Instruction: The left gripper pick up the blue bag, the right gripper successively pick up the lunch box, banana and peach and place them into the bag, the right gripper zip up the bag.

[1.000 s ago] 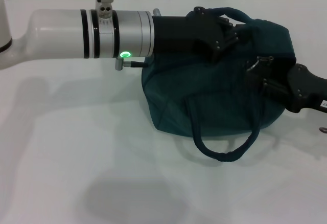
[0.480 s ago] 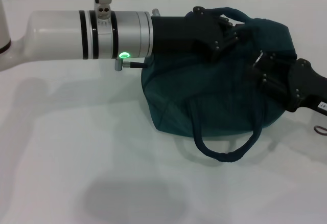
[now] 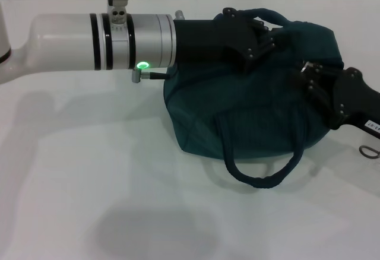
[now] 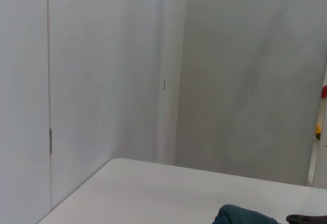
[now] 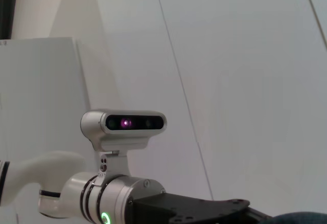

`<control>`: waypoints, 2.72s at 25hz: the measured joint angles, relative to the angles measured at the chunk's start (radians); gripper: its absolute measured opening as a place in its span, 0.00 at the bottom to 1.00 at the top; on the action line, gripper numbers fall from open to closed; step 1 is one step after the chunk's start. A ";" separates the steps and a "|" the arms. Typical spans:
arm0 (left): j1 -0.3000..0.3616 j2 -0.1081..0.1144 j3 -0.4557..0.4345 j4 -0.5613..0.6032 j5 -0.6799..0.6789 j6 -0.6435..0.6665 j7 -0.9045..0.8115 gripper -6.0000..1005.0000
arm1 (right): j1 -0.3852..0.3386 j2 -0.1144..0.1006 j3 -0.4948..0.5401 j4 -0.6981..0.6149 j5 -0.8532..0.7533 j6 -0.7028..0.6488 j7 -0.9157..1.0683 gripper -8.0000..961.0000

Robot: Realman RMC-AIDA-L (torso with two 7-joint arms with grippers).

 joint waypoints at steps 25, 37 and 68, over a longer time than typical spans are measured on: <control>-0.003 0.005 0.004 -0.004 -0.001 -0.004 0.007 0.05 | -0.130 0.001 0.321 0.105 0.002 -0.080 -0.193 0.03; -0.030 0.013 0.001 0.007 0.049 0.024 -0.076 0.05 | -0.154 -0.003 0.393 0.120 -0.002 0.004 -0.188 0.03; -0.074 0.008 0.001 0.107 0.131 0.068 -0.380 0.57 | -0.071 0.001 0.366 0.105 0.000 -0.008 -0.107 0.02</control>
